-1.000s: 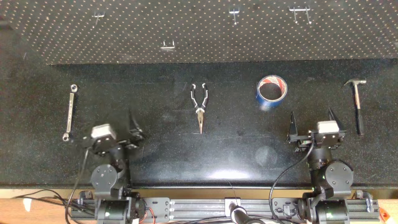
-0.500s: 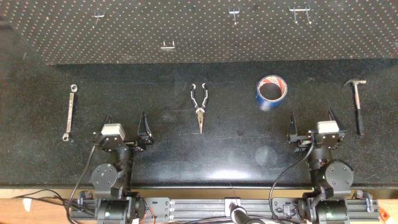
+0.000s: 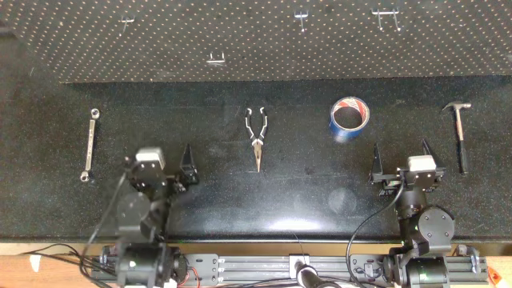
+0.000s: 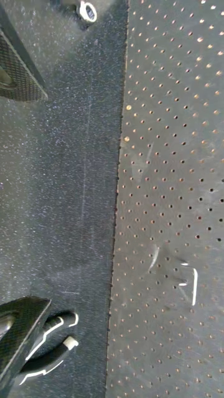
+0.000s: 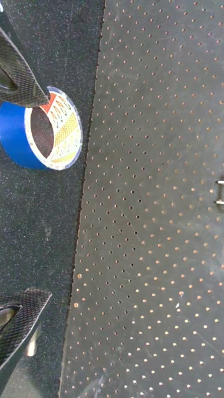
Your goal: Place Tools Onto Pegboard
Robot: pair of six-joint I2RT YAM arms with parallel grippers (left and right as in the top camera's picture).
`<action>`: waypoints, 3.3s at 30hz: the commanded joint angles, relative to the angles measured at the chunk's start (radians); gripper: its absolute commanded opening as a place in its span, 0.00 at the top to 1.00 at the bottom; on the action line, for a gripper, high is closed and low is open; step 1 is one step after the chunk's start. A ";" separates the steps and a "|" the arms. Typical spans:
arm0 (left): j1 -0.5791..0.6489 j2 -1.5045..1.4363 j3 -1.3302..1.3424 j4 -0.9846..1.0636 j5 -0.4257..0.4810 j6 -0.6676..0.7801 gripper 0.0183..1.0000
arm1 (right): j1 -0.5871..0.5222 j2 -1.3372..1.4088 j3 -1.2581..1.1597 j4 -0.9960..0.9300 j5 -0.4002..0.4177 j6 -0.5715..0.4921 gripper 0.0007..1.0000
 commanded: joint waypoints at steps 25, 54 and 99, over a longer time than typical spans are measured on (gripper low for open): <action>0.969 1.022 0.976 -0.873 0.267 0.907 0.00 | -0.005 -0.007 -0.003 -0.007 0.009 -0.011 0.06; 0.822 1.590 0.976 -0.378 0.313 0.810 0.00 | -0.005 -0.007 -0.003 -0.007 0.009 -0.011 0.06; 0.591 0.998 0.976 -0.500 0.216 0.440 0.99 | -0.005 -0.007 -0.003 -0.007 0.009 -0.011 0.06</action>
